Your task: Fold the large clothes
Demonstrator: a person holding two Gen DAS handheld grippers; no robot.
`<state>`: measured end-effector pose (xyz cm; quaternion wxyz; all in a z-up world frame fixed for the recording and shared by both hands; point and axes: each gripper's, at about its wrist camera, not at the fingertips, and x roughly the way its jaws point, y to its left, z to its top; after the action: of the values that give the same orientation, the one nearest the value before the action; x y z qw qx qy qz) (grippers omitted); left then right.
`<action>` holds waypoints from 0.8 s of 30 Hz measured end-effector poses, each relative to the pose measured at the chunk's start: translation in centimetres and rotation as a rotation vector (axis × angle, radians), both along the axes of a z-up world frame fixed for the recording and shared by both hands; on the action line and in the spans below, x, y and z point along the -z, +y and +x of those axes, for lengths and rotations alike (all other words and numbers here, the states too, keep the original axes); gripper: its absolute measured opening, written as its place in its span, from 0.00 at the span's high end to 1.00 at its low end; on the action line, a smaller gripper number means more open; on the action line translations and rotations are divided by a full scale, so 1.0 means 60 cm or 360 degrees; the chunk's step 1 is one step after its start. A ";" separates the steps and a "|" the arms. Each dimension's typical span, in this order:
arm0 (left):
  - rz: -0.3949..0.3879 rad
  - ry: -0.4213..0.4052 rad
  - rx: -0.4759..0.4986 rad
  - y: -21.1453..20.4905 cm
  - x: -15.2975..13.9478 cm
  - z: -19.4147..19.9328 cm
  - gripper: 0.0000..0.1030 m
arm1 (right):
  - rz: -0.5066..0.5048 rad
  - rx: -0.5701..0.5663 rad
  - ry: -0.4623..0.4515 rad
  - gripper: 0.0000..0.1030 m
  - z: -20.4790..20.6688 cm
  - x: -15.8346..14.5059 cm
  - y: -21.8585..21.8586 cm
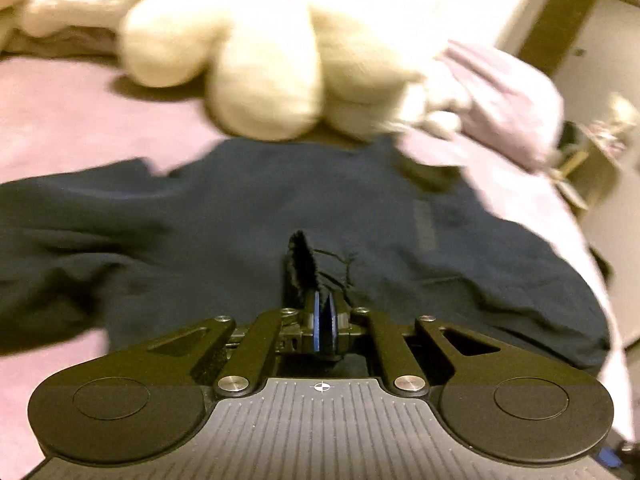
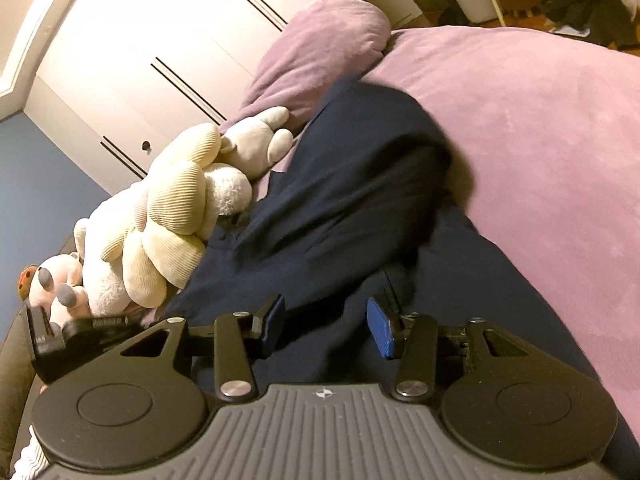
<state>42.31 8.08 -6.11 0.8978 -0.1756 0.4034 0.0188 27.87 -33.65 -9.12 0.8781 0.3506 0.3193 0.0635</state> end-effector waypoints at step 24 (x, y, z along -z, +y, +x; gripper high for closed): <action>0.0071 -0.0163 0.0156 -0.066 0.021 0.076 0.91 | -0.0032 0.0350 0.0145 0.84 0.202 0.041 -0.065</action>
<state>46.85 4.10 -7.35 0.9208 -0.1363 0.3645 -0.0250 39.98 -37.58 -11.57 0.8678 0.3772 0.3192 -0.0525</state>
